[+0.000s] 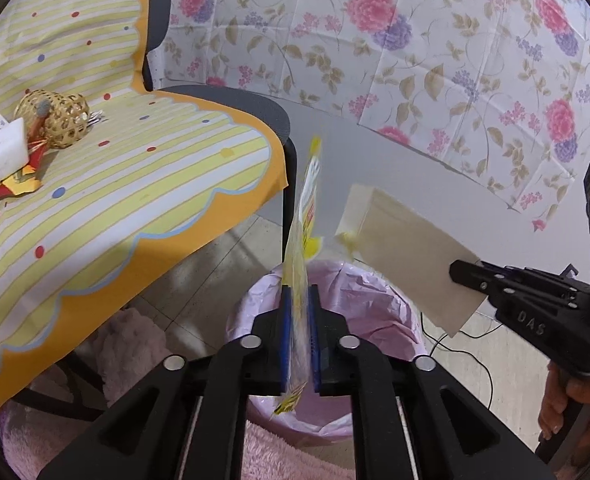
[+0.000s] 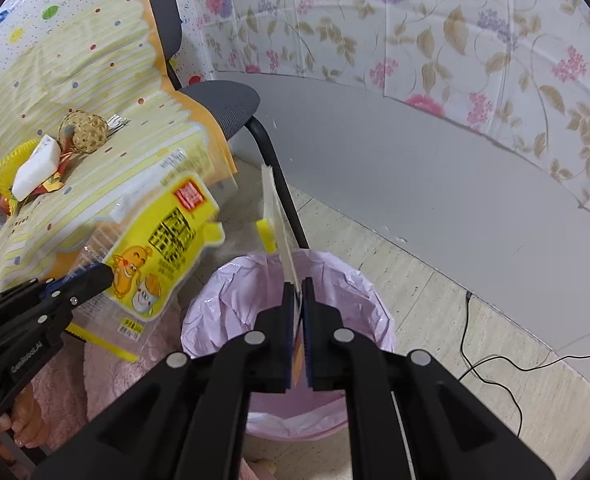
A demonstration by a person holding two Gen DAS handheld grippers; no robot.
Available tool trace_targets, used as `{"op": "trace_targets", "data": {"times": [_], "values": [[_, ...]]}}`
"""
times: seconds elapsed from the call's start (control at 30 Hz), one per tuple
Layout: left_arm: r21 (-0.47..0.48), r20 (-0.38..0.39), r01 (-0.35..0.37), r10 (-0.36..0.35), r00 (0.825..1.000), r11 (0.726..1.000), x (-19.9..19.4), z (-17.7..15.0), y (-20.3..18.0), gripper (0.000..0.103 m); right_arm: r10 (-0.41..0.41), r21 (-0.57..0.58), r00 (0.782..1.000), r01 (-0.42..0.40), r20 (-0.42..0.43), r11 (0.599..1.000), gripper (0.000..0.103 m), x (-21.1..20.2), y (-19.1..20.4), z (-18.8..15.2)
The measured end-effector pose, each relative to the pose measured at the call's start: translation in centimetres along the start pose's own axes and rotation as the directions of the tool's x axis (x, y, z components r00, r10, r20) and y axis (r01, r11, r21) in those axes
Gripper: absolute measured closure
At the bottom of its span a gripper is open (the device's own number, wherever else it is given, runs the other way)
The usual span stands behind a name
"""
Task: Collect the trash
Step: 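Carry both items over the pink bin and open both tools, then move both open tools back over the chair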
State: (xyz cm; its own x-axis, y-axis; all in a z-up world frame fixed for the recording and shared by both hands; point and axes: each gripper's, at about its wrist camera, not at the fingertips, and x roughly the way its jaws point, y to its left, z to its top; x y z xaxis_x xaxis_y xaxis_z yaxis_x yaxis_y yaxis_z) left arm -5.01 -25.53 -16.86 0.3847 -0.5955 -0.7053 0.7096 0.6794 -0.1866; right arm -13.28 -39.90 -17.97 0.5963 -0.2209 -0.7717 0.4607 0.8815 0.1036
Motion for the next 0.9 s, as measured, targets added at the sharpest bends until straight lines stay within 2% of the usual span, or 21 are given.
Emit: {"op": "trace_targets", "data": {"times": [0.03, 0.07, 0.13, 0.3, 0.53, 0.7, 0.9], "values": [[0.001, -0.002, 0.001, -0.001, 1.000, 1.000, 0.1, 0.1, 0.1, 0.077, -0.001, 0.002, 1.000, 0.001, -0.007, 1.000, 0.089, 0.3, -0.1, 0.0], [-0.002, 0.000, -0.001, 0.001, 1.000, 1.000, 0.2, 0.2, 0.1, 0.064, 0.004, 0.008, 1.000, -0.004, -0.018, 1.000, 0.075, 0.7, -0.1, 0.0], [-0.010, 0.008, -0.002, 0.002, 1.000, 1.000, -0.1, 0.2, 0.4, 0.057, 0.001, 0.012, 1.000, -0.001, -0.017, 1.000, 0.069, 0.9, -0.2, 0.0], [-0.048, 0.024, -0.035, 0.036, 0.999, 0.998, -1.7, 0.4, 2.2, 0.056, -0.011, 0.004, 1.000, 0.011, 0.013, 1.000, 0.069, -0.3, -0.1, 0.5], [-0.091, 0.048, -0.131, 0.136, 0.990, 0.987, -5.3, 0.2, 4.9, 0.055, 0.022, -0.012, 0.996, -0.021, 0.089, 1.000, 0.069, -3.5, 0.9, 2.0], [-0.136, 0.066, -0.183, 0.193, 0.979, 0.974, -7.9, 0.5, 7.2, 0.055, 0.083, -0.054, 0.988, -0.077, 0.134, 0.996, 0.069, -5.3, 2.9, 3.1], [-0.203, 0.099, -0.230, 0.253, 0.962, 0.952, -10.9, 0.6, 10.1, 0.055, 0.193, -0.121, 0.963, -0.173, 0.185, 0.977, 0.069, -6.7, 6.0, 4.7]]}}
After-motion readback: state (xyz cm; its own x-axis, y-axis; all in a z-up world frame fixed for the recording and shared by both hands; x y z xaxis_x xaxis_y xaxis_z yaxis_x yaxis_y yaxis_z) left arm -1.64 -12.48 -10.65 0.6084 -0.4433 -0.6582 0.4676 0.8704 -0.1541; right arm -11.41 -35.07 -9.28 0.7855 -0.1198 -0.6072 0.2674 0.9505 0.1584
